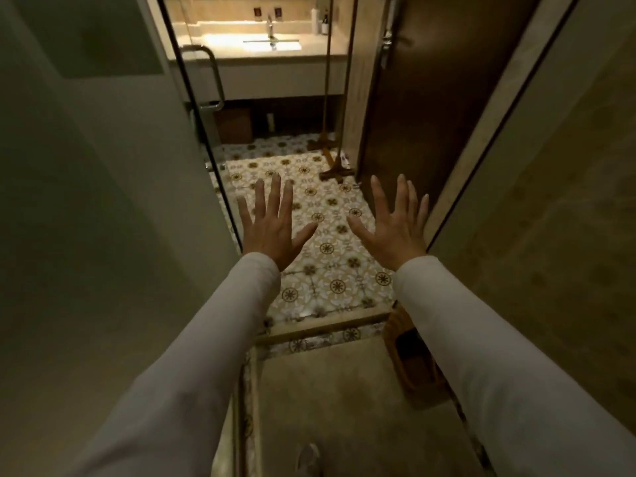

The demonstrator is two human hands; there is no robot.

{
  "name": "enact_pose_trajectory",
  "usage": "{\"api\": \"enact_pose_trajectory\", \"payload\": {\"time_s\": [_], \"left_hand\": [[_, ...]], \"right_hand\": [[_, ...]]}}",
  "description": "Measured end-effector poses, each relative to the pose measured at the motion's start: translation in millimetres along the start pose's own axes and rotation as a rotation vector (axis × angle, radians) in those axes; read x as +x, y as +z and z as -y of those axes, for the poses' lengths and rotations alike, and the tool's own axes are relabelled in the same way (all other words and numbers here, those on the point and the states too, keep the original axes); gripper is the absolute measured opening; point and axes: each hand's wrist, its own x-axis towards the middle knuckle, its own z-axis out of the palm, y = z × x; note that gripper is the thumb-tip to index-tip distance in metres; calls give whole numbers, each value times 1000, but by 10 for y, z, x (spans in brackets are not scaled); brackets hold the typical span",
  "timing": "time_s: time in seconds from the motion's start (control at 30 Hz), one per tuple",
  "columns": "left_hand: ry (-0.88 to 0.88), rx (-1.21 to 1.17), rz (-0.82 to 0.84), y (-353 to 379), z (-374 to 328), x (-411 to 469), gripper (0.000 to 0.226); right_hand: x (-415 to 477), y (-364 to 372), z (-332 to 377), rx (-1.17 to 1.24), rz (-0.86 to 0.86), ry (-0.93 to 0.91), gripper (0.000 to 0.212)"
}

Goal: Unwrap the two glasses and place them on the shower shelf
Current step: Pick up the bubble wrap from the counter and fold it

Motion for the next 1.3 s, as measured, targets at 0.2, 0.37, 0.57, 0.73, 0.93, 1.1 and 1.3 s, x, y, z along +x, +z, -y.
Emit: {"api": "enact_pose_trajectory", "payload": {"time_s": [0.2, 0.37, 0.57, 0.73, 0.93, 1.1, 1.3], "left_hand": [[-53, -2, 69, 321, 216, 216, 91], [-118, 37, 151, 626, 218, 707, 92], [-192, -4, 179, 1030, 57, 1724, 92], [-245, -8, 170, 1230, -89, 2495, 92], [-290, -3, 166, 1380, -113, 3155, 91], [-339, -9, 170, 1598, 82, 3644, 90], [-359, -6, 185, 1895, 489, 4362, 91]], "right_hand": [[470, 445, 44, -30, 95, -43, 85], [1051, 769, -127, -8, 122, -62, 85], [2135, 1095, -515, 35, 127, -86, 86], [2961, 1281, -663, 105, 151, -121, 88], [3759, 1478, -589, 170, 202, -190, 88], [4295, 1746, -423, 196, 238, -221, 87], [5060, 2131, -143, 192, 275, -241, 87]]}}
